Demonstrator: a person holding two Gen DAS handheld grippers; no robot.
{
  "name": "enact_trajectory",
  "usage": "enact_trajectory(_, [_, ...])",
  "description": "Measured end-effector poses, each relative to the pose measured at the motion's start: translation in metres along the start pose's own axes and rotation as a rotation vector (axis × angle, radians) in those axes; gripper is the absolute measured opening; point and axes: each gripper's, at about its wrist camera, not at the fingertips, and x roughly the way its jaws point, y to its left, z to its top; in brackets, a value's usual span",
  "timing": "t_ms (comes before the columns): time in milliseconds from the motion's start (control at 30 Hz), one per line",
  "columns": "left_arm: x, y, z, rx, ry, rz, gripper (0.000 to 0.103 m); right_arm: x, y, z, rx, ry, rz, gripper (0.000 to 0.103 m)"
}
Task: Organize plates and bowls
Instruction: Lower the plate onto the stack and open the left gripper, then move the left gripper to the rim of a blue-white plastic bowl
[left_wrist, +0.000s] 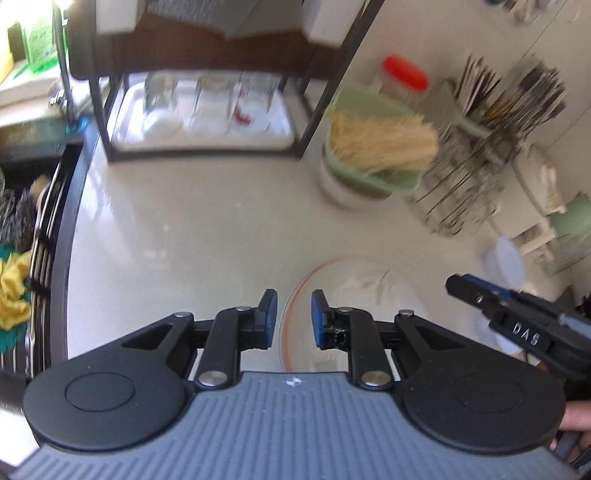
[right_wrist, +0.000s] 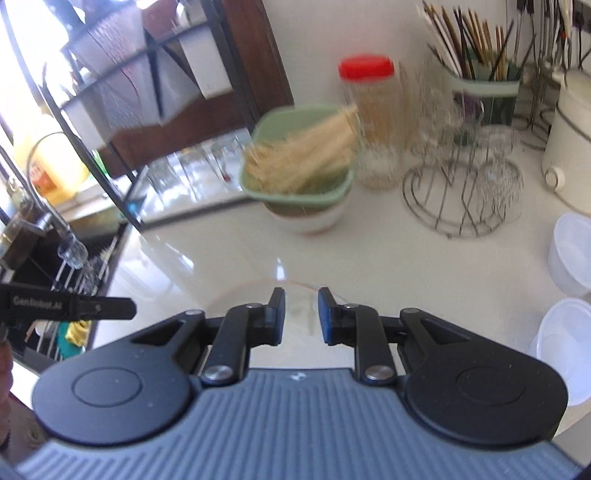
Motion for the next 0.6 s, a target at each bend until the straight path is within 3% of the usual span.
enact_trajectory(300, [-0.027,-0.035,0.023,0.100,-0.091,-0.058,0.022,-0.036,0.013,0.017,0.006,-0.121,-0.028,0.023])
enact_trajectory(600, [-0.008,-0.085,0.010,0.079,-0.123,-0.047,0.022,-0.054,-0.031,0.025,-0.018,-0.148,-0.034,0.023])
